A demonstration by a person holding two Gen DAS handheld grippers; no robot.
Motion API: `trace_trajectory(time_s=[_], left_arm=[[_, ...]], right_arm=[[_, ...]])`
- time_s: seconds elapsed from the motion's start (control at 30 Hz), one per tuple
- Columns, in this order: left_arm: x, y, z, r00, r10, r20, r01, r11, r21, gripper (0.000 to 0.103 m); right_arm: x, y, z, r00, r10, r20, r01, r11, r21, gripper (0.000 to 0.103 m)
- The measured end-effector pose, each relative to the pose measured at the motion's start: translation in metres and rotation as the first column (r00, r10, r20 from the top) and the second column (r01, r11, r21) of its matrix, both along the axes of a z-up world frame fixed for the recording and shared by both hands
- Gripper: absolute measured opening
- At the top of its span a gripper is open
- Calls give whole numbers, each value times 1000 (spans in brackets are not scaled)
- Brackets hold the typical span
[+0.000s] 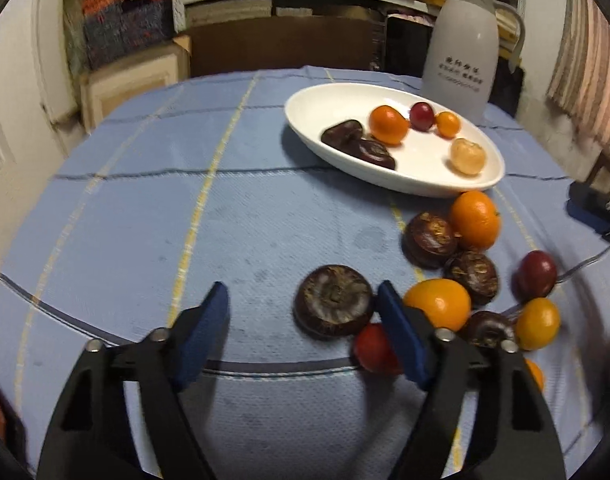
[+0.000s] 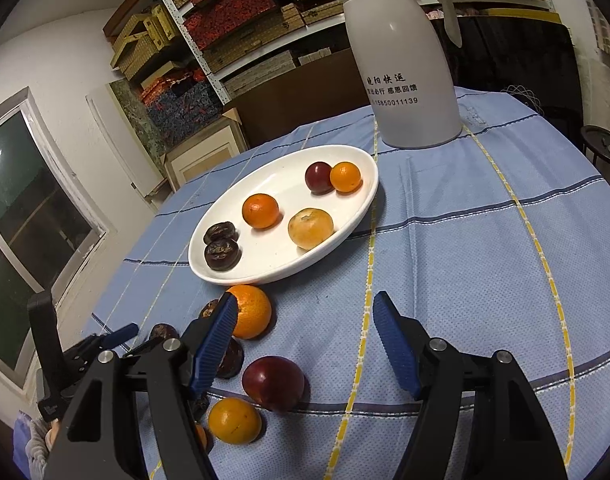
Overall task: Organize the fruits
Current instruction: 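Move right tool to an orange while left tool reaches a third dark fruit, then lift the orange with right tool toward the plate while left lifts dark fruit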
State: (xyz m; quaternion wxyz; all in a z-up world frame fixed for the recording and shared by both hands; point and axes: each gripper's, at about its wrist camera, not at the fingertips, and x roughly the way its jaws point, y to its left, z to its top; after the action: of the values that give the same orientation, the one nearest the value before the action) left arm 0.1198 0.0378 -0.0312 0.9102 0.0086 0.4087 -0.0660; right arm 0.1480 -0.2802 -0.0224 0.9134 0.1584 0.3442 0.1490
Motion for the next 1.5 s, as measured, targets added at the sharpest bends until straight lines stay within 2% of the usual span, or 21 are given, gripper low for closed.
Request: trace_trajectory(time_s=[0.1,0.2,0.3,0.37,0.47,0.53,0.6,0.73,0.8,0.93,1.07,1.2,1.3,1.37,1.5], left_arm=[[-1,7,2,1000,-10,-4,10,999,-35,65],[-3,33,10,998,60,16,-58,993,-99,65],[-5,43,12,987,156,40,-154,987,-47,63],[-4,31,9,994,101,32,-100,994,-39,62],[-3,10,4,997,65,30,-66,996,67,62],[0,2,-2,999,38,7,-39,995,90,62],[1,2,-3,1000,26,-7,-25,996,84,60],[4,18,-5,997,66,-30,-65,998,15,43],[4,22,-5,997,73,-35,-73,997,-7,43],[4,18,-7,997,73,-30,-72,997,21,43],[5,19,-7,996,80,-31,-80,997,8,42],[5,17,-7,996,79,-29,-79,997,12,42],[5,17,-7,997,73,-30,-72,997,7,42],[6,15,-7,997,66,-30,-66,998,9,42],[7,13,-7,998,49,-33,-49,999,-4,42]], right_arm=[[0,-1,0,1000,-2,-1,2,1000,1,71],[-1,-3,0,1000,-5,-4,5,1000,11,71],[-1,-1,1,1000,0,-2,0,1000,11,71],[-2,1,2,1000,8,1,-8,1000,6,71],[-3,2,2,1000,10,3,-10,1000,0,71],[-2,1,1,1000,7,-1,-7,1000,1,71],[-2,2,1,1000,6,-2,-6,1000,2,71],[-2,2,1,1000,12,-2,-12,1000,-1,71],[-2,4,0,1000,21,-1,-21,1000,-3,71],[-4,12,-1,999,51,-2,-51,999,-20,71],[-3,29,-2,995,100,-15,-101,994,-35,71],[4,57,-4,988,148,-42,-151,984,-95,71],[19,76,-8,986,147,-81,-156,979,-131,70],[30,84,-12,983,147,-108,-160,979,-128,66],[44,90,-26,977,145,-156,-165,978,-127,46]])
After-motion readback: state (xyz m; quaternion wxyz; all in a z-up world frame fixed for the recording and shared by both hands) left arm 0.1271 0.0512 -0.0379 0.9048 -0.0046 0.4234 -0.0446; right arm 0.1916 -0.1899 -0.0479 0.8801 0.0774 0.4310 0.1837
